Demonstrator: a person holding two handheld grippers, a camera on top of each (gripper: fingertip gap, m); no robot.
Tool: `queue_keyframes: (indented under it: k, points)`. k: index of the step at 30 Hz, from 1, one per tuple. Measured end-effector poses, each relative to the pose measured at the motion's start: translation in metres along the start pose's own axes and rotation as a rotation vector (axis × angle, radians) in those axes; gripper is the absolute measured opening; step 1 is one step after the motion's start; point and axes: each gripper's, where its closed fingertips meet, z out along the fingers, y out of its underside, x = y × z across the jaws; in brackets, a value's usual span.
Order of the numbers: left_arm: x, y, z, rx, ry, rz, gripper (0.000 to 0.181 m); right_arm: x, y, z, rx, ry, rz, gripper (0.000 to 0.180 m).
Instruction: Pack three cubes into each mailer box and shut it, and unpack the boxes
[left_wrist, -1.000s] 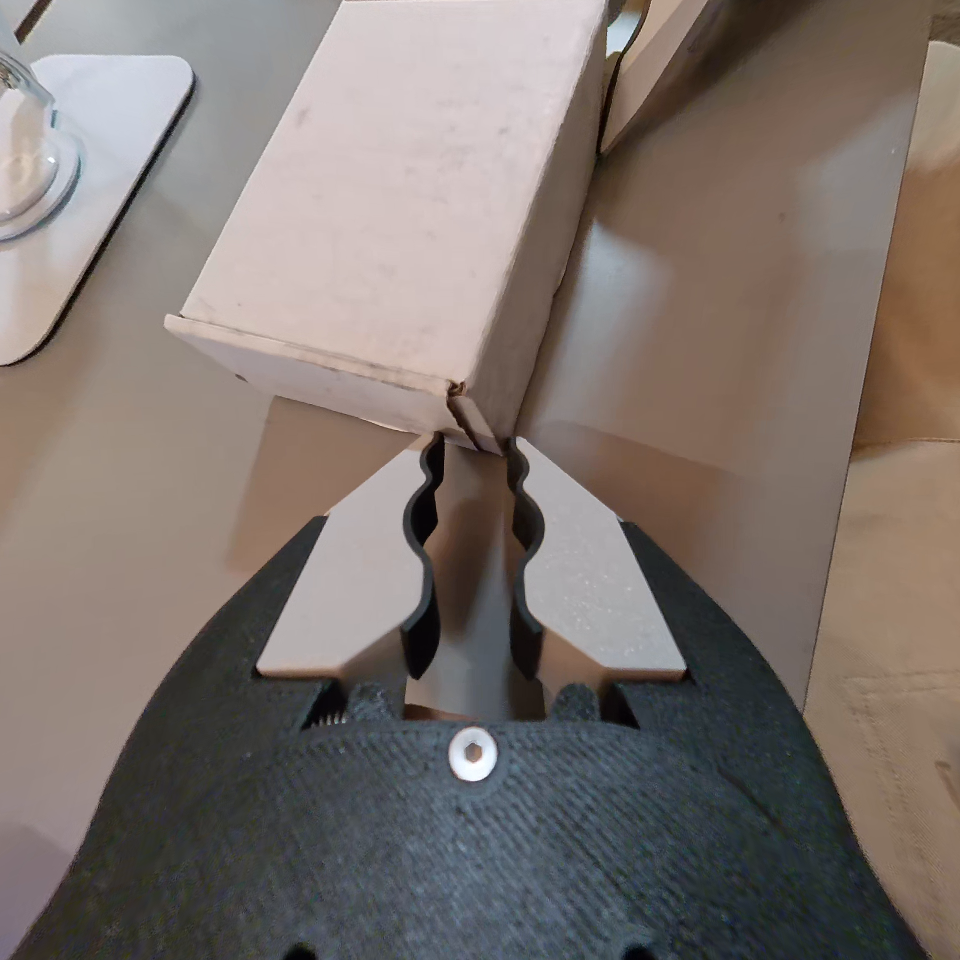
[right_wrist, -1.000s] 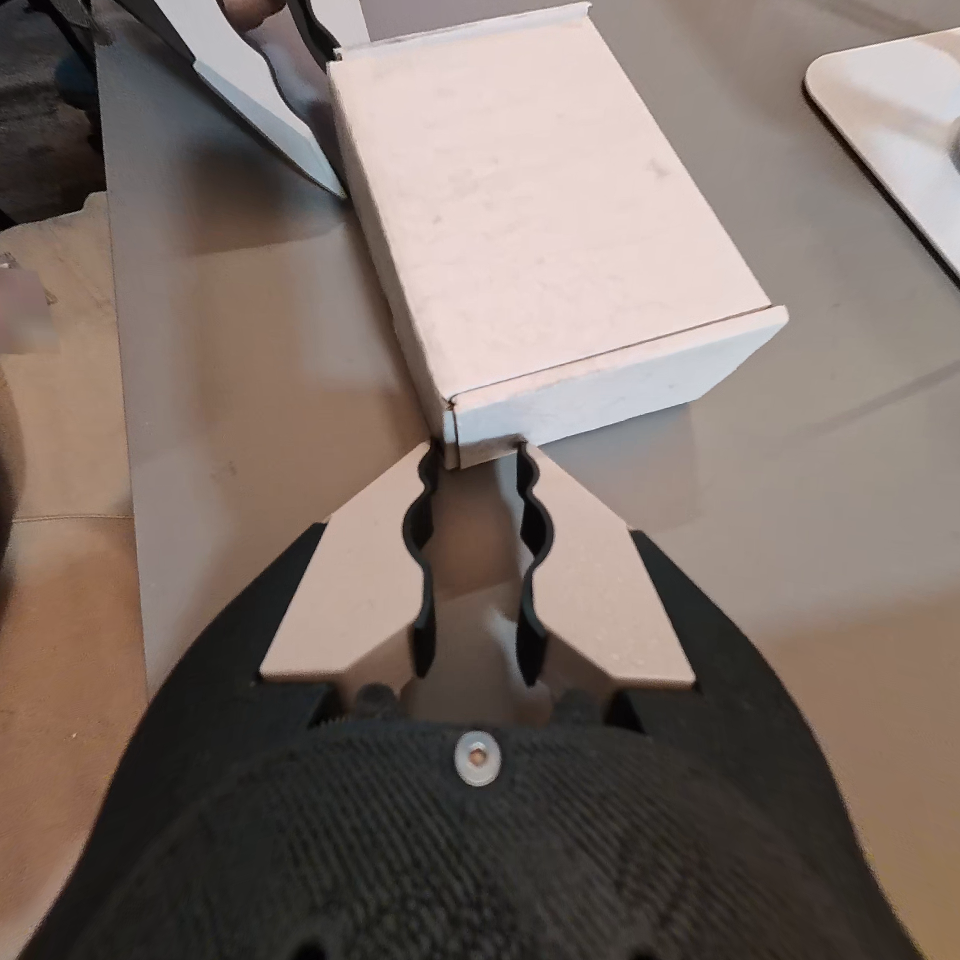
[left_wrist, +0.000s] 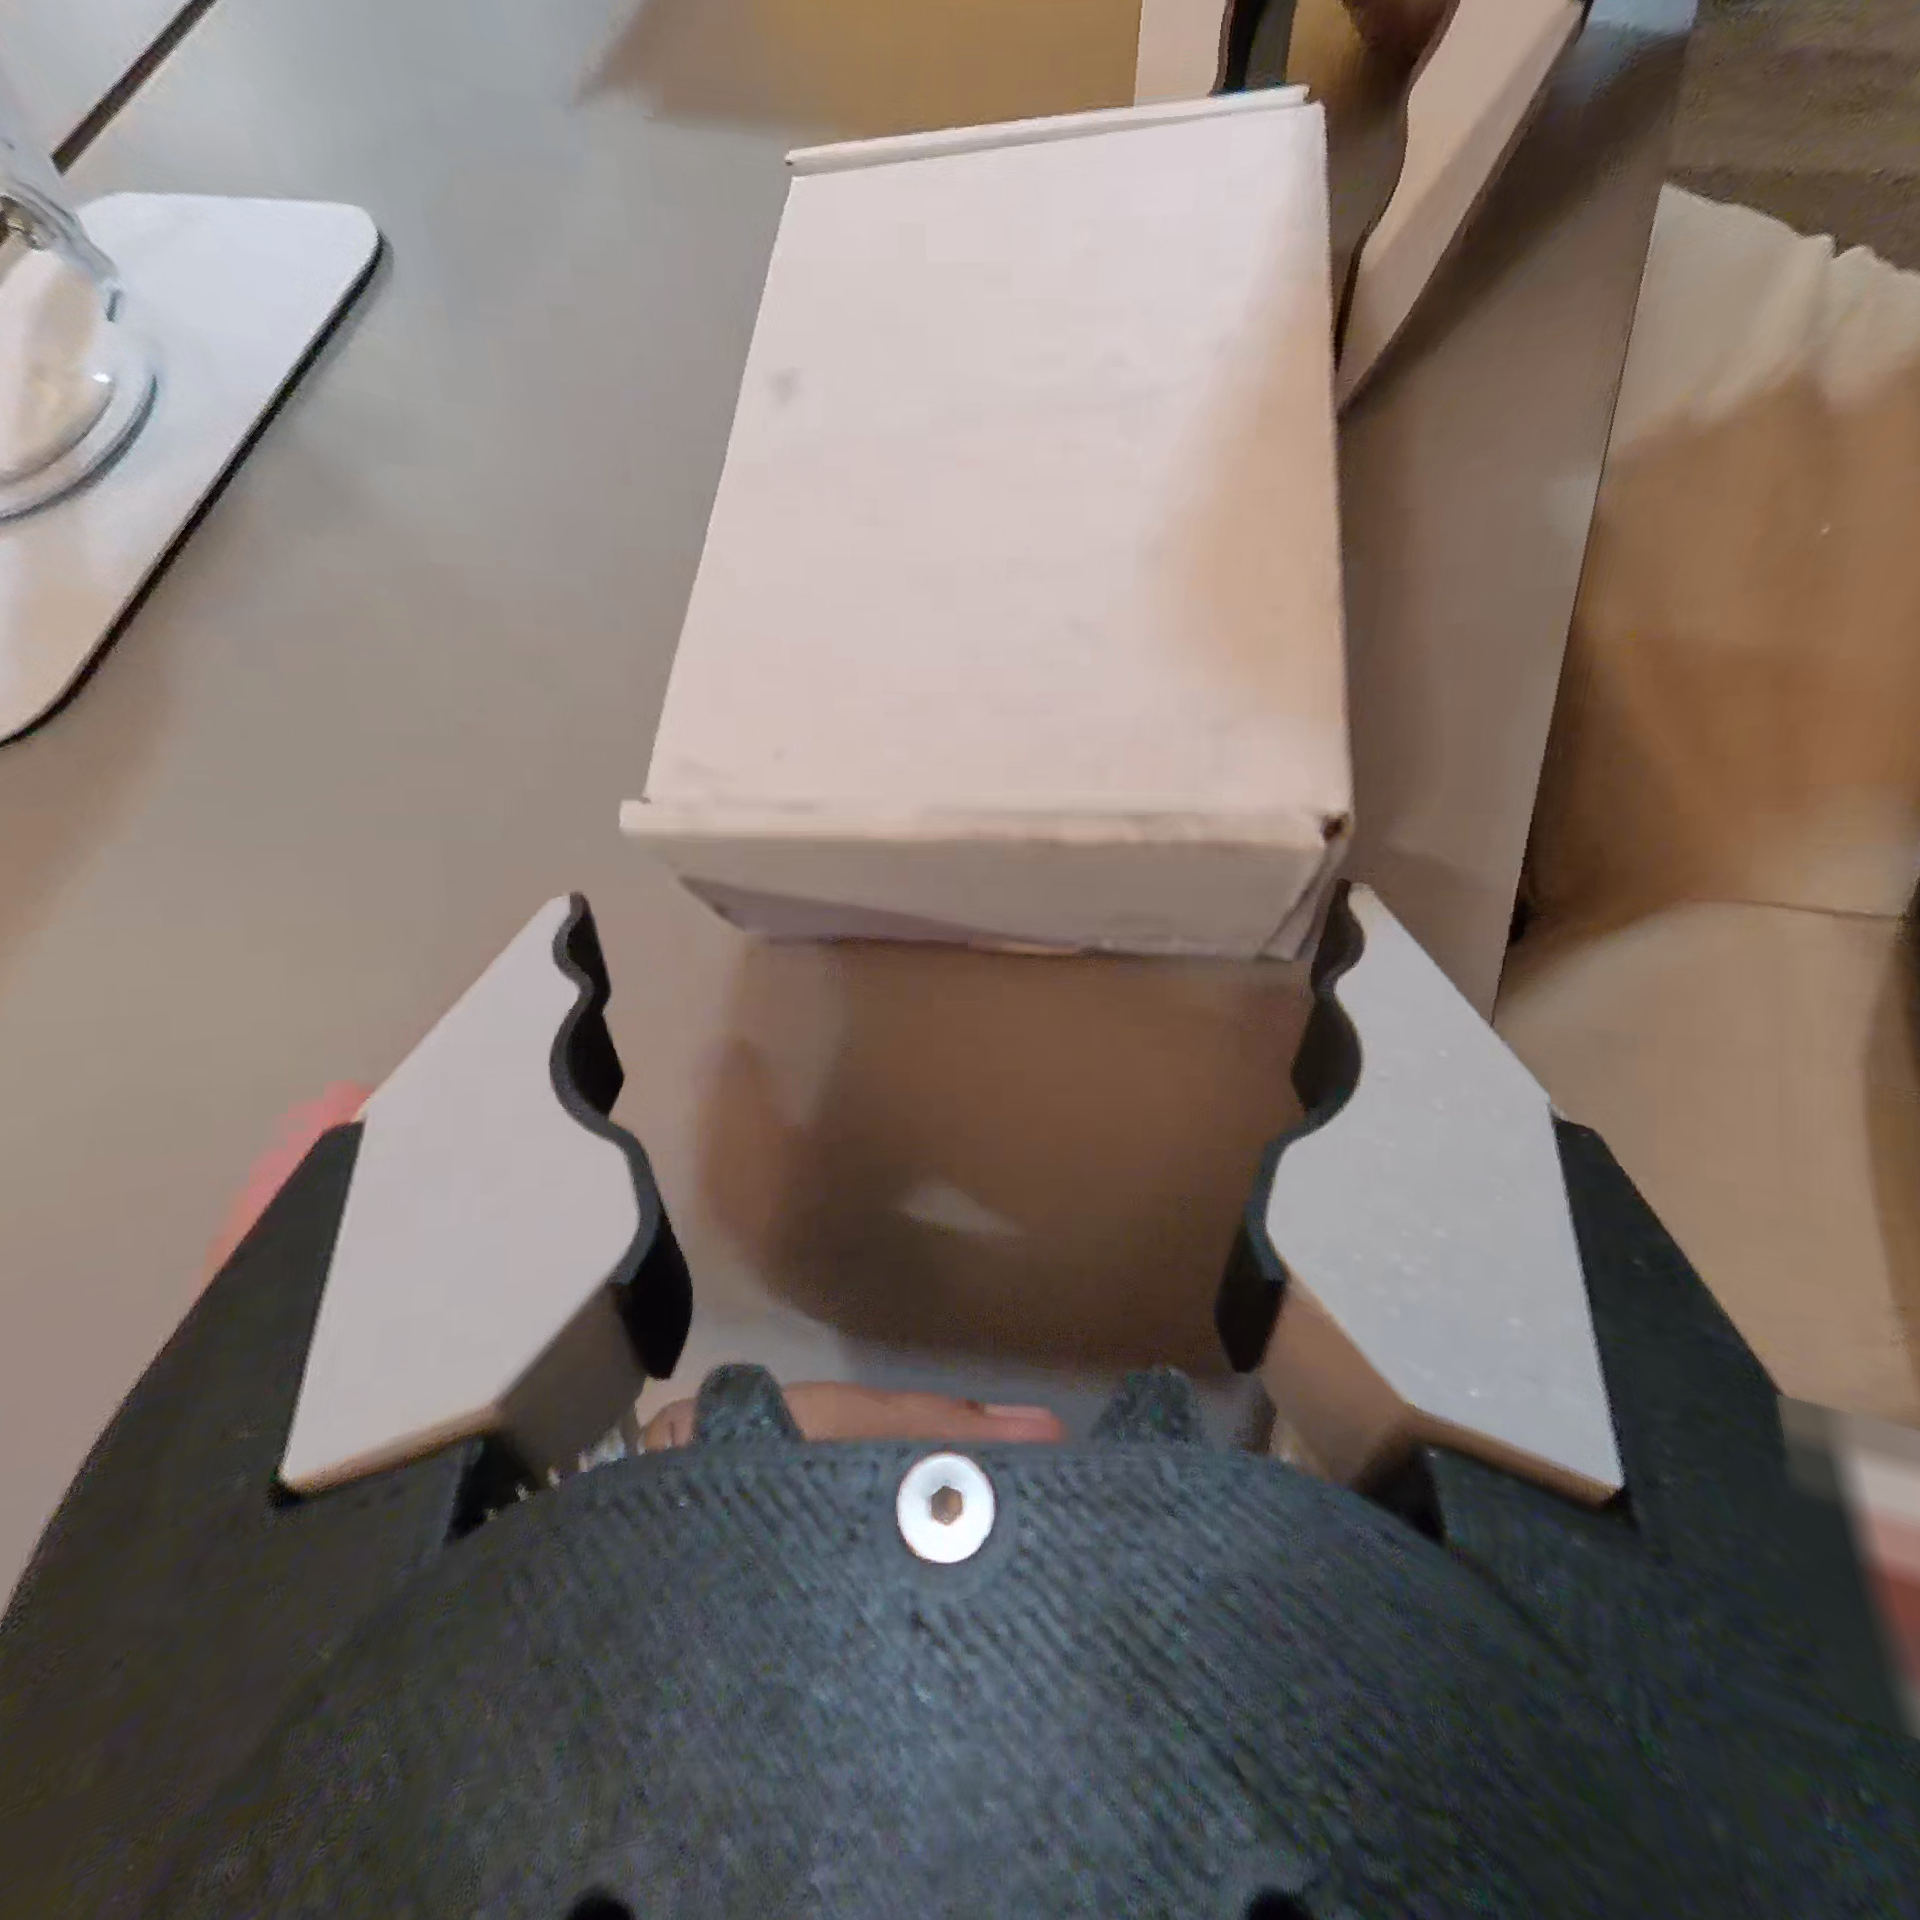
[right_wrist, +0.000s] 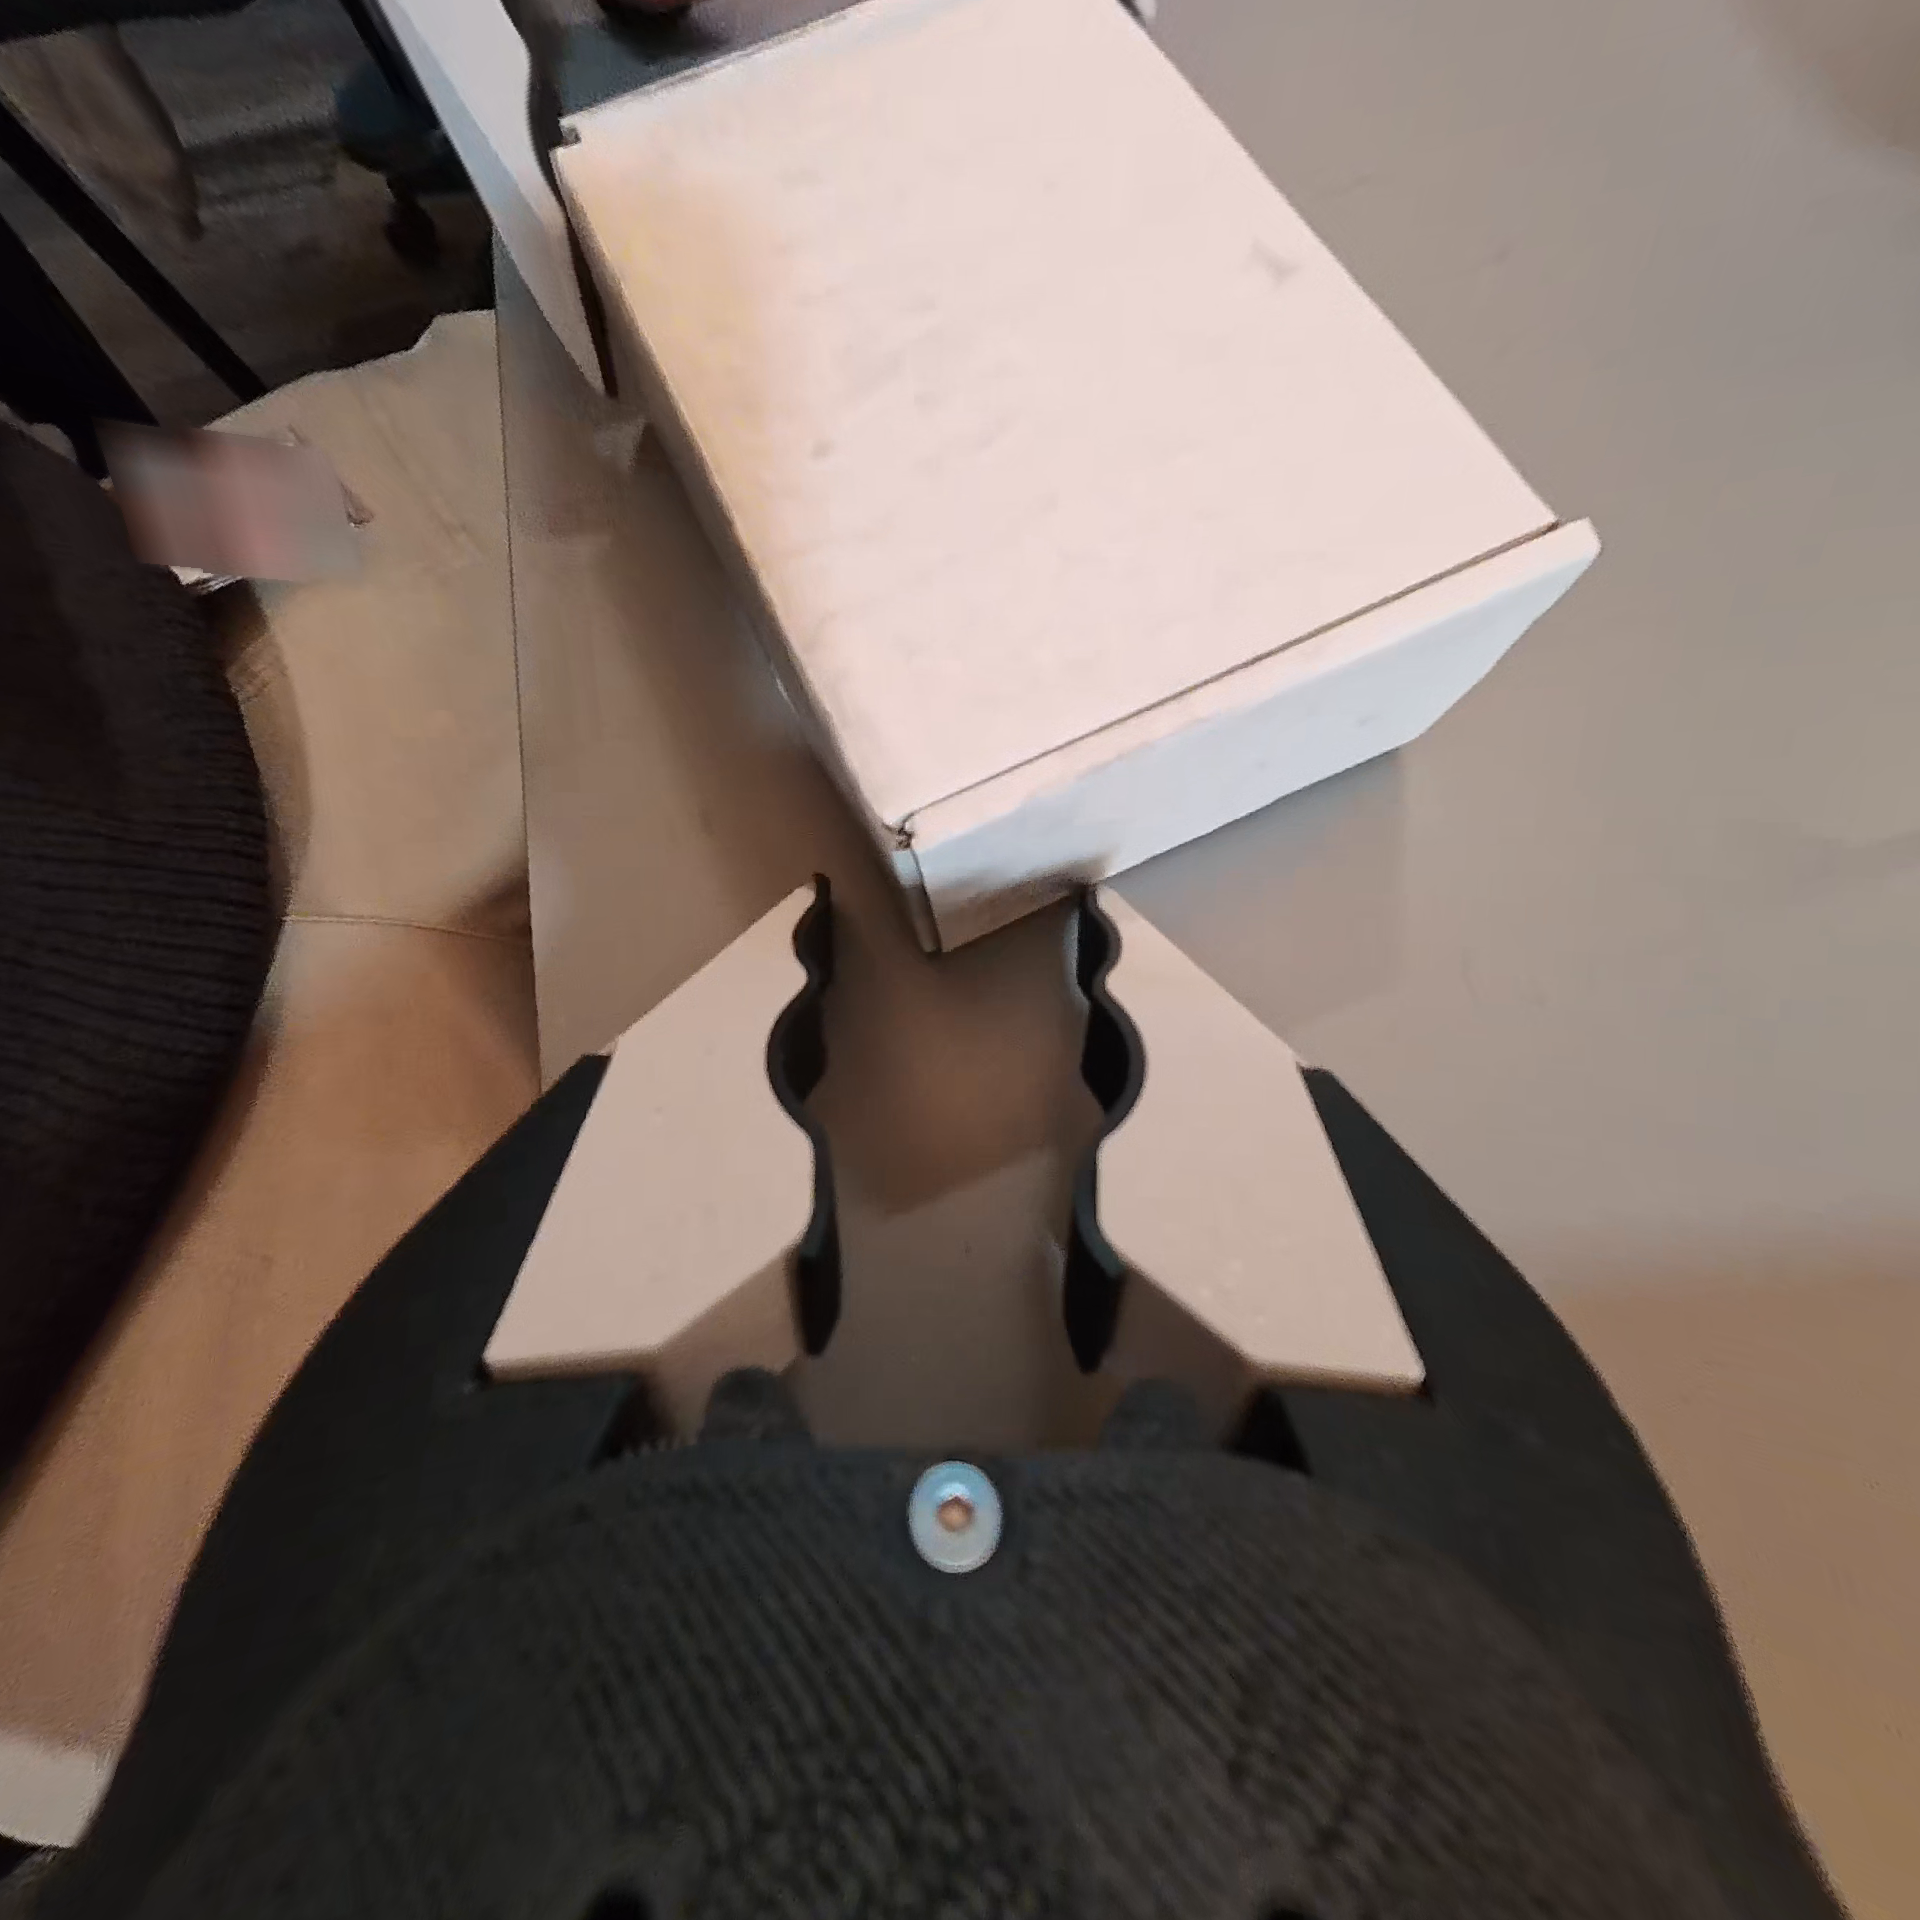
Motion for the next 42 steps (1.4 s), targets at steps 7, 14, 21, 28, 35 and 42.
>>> queue_keyframes:
  k: [7, 14, 21, 28, 35, 42]
  points:
    - [0.005, -0.007, 0.02, -0.044, 0.049, 0.067, 0.14, 0.001, 0.0, 0.0, -0.001, 0.009, -0.01, 0.044]
    - [-0.004, -0.014, 0.009, 0.02, 0.107, -0.15, 0.135, 0.031, -0.061, -0.039, 0.151, 0.424, -0.289, 0.068]
    - [-0.019, -0.025, 0.006, 0.007, 0.027, -0.407, 0.133, 0.01, -0.081, -0.008, -0.121, 0.716, -0.734, 0.065]
    - [-0.004, -0.039, 0.007, 0.029, 0.042, -0.344, 0.134, 0.003, -0.081, 0.008, -0.232, 0.774, -0.931, 0.056]
    - [-0.014, -0.059, -0.013, 0.213, -0.008, -0.301, 0.132, 0.01, -0.095, -0.026, -0.265, 0.912, -1.032, 0.055]
    - [-0.03, -0.046, -0.019, 0.233, -0.045, -0.385, 0.124, 0.069, -0.094, -0.161, -0.348, 1.227, -0.923, 0.055]
